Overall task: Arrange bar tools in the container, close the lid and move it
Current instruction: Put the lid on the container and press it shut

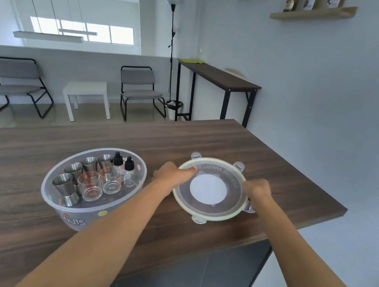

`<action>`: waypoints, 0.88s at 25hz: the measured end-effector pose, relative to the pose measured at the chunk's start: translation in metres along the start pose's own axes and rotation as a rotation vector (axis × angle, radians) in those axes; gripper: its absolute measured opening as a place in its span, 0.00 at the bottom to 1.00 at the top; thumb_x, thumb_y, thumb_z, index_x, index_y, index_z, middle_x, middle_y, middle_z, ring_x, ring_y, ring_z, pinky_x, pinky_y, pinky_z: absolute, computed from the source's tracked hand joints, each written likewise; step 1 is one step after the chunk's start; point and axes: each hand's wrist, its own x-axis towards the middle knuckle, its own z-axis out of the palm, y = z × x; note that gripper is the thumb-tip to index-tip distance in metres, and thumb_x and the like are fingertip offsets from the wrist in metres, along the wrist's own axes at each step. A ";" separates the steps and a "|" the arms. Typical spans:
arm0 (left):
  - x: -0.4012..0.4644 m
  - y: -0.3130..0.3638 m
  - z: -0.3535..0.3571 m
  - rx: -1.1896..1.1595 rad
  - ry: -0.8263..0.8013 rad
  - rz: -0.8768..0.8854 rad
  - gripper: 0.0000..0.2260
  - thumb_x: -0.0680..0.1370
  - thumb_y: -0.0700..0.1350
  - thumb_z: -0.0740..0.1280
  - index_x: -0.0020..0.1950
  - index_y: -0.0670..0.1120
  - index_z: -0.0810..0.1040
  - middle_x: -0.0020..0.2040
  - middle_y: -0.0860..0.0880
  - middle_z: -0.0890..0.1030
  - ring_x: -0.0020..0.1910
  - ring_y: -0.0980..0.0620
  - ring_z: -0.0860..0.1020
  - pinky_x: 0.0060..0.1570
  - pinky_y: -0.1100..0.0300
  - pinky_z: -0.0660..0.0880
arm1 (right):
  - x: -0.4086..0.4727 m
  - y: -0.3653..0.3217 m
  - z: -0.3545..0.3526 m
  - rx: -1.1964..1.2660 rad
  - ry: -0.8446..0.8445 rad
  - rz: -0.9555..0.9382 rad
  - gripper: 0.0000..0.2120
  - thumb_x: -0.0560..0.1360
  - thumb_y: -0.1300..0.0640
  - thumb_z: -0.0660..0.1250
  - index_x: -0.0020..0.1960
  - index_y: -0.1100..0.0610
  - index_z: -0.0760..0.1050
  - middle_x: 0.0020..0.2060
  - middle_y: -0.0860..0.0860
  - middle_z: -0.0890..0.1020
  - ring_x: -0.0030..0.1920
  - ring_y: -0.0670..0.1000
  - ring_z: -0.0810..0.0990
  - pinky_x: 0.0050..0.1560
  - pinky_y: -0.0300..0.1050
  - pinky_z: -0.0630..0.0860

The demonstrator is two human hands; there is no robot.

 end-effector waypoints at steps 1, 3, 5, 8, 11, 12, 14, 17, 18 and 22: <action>0.000 0.005 -0.003 -0.095 0.029 0.002 0.28 0.65 0.67 0.67 0.47 0.42 0.78 0.50 0.45 0.82 0.50 0.44 0.79 0.51 0.53 0.77 | -0.002 -0.005 -0.006 -0.023 0.028 -0.037 0.12 0.73 0.62 0.63 0.31 0.60 0.72 0.31 0.55 0.76 0.33 0.55 0.76 0.21 0.35 0.70; -0.004 0.019 -0.011 -0.300 0.060 0.000 0.31 0.64 0.69 0.68 0.46 0.41 0.78 0.45 0.47 0.81 0.40 0.47 0.78 0.37 0.58 0.75 | -0.006 -0.019 -0.015 0.081 0.067 -0.148 0.10 0.74 0.61 0.63 0.35 0.59 0.76 0.36 0.52 0.77 0.39 0.52 0.75 0.35 0.38 0.74; -0.010 0.031 -0.021 -0.464 0.090 -0.017 0.32 0.62 0.73 0.66 0.40 0.42 0.75 0.40 0.49 0.78 0.35 0.51 0.75 0.29 0.59 0.67 | -0.014 -0.033 -0.026 0.323 0.106 -0.229 0.09 0.73 0.63 0.64 0.48 0.57 0.83 0.41 0.51 0.80 0.42 0.50 0.77 0.44 0.41 0.75; -0.010 0.039 -0.035 -0.719 0.119 -0.038 0.36 0.64 0.76 0.59 0.42 0.42 0.76 0.37 0.50 0.77 0.35 0.52 0.75 0.34 0.58 0.71 | -0.029 -0.047 -0.036 0.630 0.028 -0.245 0.11 0.74 0.64 0.64 0.52 0.55 0.81 0.35 0.52 0.80 0.32 0.48 0.77 0.38 0.39 0.78; -0.004 0.036 -0.046 -0.994 0.139 -0.064 0.35 0.71 0.72 0.54 0.42 0.40 0.77 0.37 0.47 0.79 0.40 0.51 0.78 0.51 0.57 0.76 | -0.041 -0.054 -0.038 0.835 -0.092 -0.187 0.07 0.76 0.63 0.63 0.51 0.61 0.78 0.37 0.56 0.80 0.36 0.51 0.81 0.41 0.42 0.81; -0.004 0.033 -0.050 -1.036 0.144 -0.071 0.34 0.72 0.70 0.55 0.44 0.39 0.78 0.39 0.46 0.80 0.42 0.51 0.79 0.51 0.58 0.76 | -0.043 -0.053 -0.035 0.869 -0.114 -0.169 0.07 0.76 0.63 0.62 0.50 0.62 0.77 0.38 0.56 0.80 0.38 0.51 0.82 0.42 0.43 0.81; -0.004 0.028 -0.058 -1.087 0.163 -0.058 0.29 0.73 0.66 0.61 0.44 0.38 0.78 0.41 0.46 0.80 0.44 0.52 0.80 0.48 0.61 0.77 | -0.048 -0.052 -0.029 0.924 -0.131 -0.156 0.06 0.76 0.64 0.62 0.46 0.62 0.78 0.38 0.55 0.81 0.38 0.51 0.82 0.42 0.42 0.81; -0.006 0.018 -0.074 -1.101 0.216 -0.034 0.12 0.74 0.46 0.71 0.47 0.37 0.77 0.41 0.45 0.81 0.44 0.51 0.81 0.51 0.61 0.79 | -0.057 -0.051 -0.014 0.948 -0.150 -0.159 0.03 0.74 0.66 0.67 0.47 0.64 0.79 0.39 0.54 0.81 0.38 0.50 0.81 0.41 0.42 0.82; -0.007 0.014 -0.080 -1.099 0.228 -0.033 0.08 0.73 0.39 0.72 0.47 0.36 0.77 0.42 0.44 0.81 0.44 0.50 0.81 0.51 0.60 0.79 | -0.061 -0.051 -0.009 0.955 -0.173 -0.163 0.06 0.74 0.67 0.67 0.51 0.64 0.78 0.39 0.54 0.81 0.38 0.50 0.81 0.39 0.41 0.82; -0.018 -0.012 -0.116 -1.023 0.312 0.022 0.08 0.71 0.30 0.68 0.36 0.40 0.75 0.39 0.43 0.78 0.41 0.50 0.77 0.42 0.62 0.77 | -0.077 -0.054 0.017 1.000 -0.304 -0.165 0.12 0.75 0.68 0.66 0.56 0.59 0.72 0.37 0.55 0.82 0.34 0.49 0.81 0.34 0.38 0.82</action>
